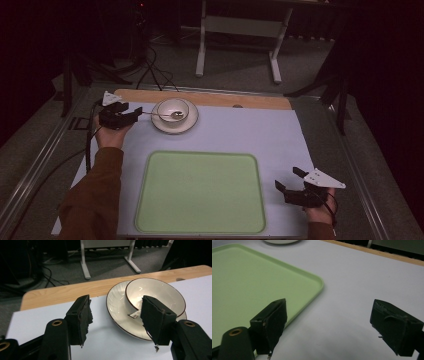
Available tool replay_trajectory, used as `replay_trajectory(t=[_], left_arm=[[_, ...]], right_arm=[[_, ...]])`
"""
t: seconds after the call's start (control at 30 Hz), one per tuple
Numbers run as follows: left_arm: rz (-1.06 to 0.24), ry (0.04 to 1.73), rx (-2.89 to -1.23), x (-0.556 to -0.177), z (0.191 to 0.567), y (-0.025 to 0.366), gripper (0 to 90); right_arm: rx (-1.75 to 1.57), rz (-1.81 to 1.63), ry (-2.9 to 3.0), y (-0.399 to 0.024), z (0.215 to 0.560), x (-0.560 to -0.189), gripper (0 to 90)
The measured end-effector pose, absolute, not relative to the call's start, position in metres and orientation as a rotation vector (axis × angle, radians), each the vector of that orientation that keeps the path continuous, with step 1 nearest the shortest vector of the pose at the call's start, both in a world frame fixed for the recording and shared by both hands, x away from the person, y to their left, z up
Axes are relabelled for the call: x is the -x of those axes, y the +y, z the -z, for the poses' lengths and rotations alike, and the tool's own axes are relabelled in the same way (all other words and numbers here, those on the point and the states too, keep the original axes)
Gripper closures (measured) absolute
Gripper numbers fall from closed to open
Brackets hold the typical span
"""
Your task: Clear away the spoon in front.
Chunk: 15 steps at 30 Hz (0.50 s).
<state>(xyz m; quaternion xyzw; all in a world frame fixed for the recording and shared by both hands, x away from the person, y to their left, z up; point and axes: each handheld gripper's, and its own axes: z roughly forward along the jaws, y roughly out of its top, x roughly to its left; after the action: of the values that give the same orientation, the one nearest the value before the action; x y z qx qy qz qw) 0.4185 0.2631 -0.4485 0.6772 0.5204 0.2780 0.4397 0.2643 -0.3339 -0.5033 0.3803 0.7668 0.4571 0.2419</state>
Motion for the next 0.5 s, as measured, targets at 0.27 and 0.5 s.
replay_trajectory(t=[0.27,0.5], left_arm=[[-0.601,1.331,-1.676,-0.431,0.460,0.260,44.2],[-0.499,1.306,-1.682,-0.437,0.468,0.255,49.7]], right_arm=[[-1.040,-1.250,2.099,-0.334,0.503,-0.265,13.8],[-1.039,-1.249,2.100,-0.334,0.503,-0.265,13.8]])
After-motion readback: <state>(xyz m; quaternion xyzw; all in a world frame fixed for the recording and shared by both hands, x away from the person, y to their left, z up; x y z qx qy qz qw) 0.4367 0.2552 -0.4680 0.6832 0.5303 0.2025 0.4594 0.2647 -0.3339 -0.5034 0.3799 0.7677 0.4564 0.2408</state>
